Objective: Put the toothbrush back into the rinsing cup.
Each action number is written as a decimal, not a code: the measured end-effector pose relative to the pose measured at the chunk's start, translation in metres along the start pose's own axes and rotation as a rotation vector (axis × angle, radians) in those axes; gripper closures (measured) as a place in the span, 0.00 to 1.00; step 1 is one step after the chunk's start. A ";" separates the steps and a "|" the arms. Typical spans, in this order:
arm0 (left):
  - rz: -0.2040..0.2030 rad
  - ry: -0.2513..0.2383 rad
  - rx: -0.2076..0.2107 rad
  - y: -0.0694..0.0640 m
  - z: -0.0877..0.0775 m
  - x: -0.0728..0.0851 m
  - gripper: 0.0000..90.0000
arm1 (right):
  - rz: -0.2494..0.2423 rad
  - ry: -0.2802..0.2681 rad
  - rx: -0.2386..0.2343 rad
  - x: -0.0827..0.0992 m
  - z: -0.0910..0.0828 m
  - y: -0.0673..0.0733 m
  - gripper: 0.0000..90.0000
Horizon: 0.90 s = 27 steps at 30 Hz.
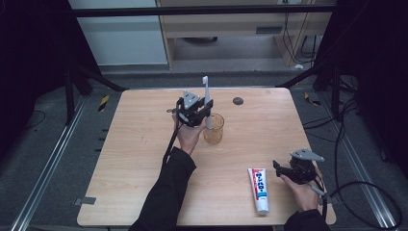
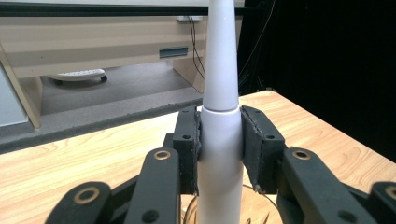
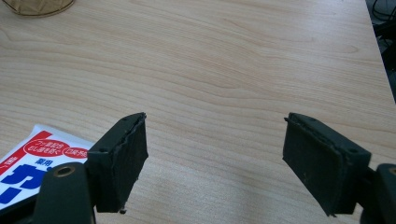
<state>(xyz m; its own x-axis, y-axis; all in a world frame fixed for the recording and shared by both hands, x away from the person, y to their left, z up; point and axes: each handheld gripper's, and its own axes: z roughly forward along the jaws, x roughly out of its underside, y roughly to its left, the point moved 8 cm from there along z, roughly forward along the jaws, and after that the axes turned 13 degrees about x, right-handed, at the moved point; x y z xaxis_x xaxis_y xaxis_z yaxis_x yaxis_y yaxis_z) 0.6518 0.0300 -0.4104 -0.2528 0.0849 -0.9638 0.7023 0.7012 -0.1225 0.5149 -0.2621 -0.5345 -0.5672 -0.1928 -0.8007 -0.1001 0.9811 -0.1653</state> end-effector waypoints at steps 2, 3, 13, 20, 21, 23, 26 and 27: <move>0.006 0.001 0.003 -0.001 0.000 0.004 0.75 | 0.000 0.001 -0.001 0.000 0.000 0.000 0.24; 0.008 0.002 0.005 -0.002 0.000 0.006 0.75 | -0.001 0.001 0.001 0.000 0.000 0.000 0.24; 0.024 0.026 0.017 -0.005 0.000 0.026 0.75 | -0.006 -0.002 0.000 0.000 0.000 0.000 0.24; 0.039 0.047 0.030 -0.006 0.001 0.036 0.75 | -0.008 -0.001 0.002 0.000 0.000 0.001 0.24; 0.040 0.047 0.033 -0.006 0.001 0.037 0.75 | -0.008 0.000 0.002 0.000 0.000 0.001 0.24; 0.040 0.052 0.037 -0.006 0.001 0.040 0.75 | -0.006 0.000 0.002 0.000 0.000 0.001 0.24; 0.043 0.057 0.038 -0.007 0.001 0.044 0.75 | -0.008 0.001 0.003 0.000 0.000 0.001 0.24; 0.041 0.061 0.040 -0.007 0.001 0.045 0.75 | -0.009 0.001 0.003 0.000 0.000 0.001 0.24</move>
<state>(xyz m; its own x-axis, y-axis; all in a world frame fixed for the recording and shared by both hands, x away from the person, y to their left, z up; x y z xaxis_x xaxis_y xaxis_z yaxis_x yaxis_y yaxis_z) 0.6364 0.0279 -0.4532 -0.2621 0.1568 -0.9522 0.7386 0.6677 -0.0934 0.5149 -0.2614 -0.5350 -0.5666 -0.2020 -0.7988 -0.1027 0.9792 -0.1748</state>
